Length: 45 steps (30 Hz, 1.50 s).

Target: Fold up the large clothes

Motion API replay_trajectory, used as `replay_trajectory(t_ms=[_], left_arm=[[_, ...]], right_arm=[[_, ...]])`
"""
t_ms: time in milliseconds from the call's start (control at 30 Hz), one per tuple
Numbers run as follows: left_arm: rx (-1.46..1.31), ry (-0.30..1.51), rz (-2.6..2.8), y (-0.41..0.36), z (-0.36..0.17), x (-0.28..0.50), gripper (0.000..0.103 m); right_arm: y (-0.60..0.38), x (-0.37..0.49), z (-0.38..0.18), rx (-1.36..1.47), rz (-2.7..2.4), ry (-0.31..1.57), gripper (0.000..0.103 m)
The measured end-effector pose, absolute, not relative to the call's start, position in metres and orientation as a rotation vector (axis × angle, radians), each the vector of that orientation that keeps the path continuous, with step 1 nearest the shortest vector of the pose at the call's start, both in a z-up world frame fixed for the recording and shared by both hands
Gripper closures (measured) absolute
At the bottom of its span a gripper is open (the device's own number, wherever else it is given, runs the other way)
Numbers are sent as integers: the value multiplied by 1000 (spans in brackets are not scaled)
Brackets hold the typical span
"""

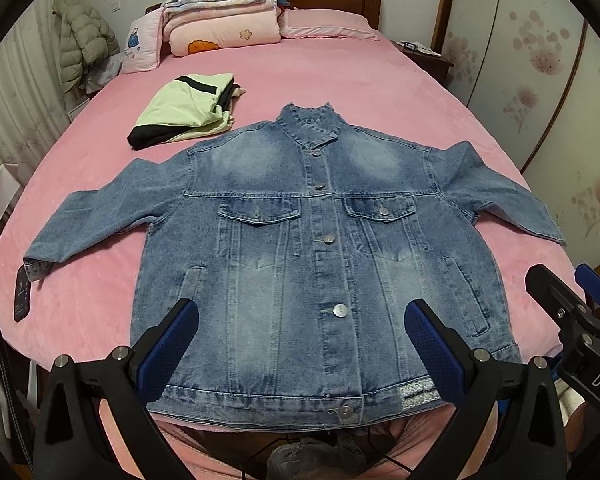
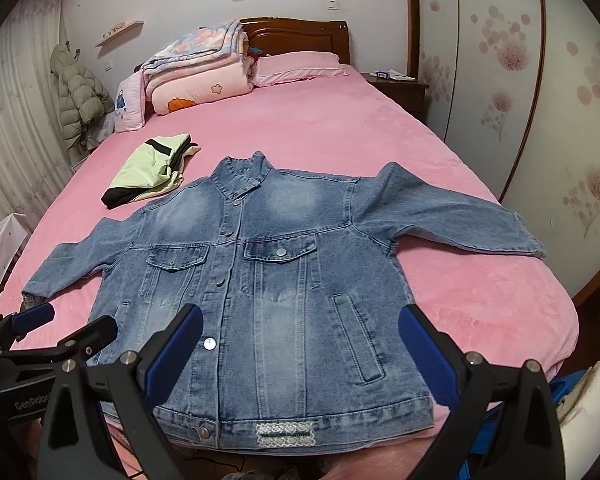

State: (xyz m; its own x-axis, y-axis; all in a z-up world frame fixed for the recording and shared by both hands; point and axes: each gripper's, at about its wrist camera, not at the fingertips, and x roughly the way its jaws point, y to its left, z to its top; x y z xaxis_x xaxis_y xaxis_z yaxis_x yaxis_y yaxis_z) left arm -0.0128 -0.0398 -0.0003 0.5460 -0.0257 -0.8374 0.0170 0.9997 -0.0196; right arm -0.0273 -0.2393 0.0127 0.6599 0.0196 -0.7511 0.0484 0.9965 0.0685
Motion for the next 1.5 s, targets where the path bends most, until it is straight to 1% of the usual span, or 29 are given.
replay_trajectory(t_ms=[300, 400, 467, 1100, 1500], left_arm=[[7, 966, -42, -62, 8, -15, 1], [32, 953, -37, -70, 12, -15, 1], [40, 945, -35, -73, 14, -15, 1], [74, 904, -48, -98, 34, 10, 1], [170, 793, -40, -140, 70, 39, 1]], right_arm=[[-257, -35, 18, 92, -17, 821, 4], [-262, -36, 22, 86, -17, 806, 8], [-265, -35, 24, 81, -14, 800, 9], [-293, -22, 48, 48, -68, 738, 9], [-329, -7, 66, 47, -127, 690, 9]])
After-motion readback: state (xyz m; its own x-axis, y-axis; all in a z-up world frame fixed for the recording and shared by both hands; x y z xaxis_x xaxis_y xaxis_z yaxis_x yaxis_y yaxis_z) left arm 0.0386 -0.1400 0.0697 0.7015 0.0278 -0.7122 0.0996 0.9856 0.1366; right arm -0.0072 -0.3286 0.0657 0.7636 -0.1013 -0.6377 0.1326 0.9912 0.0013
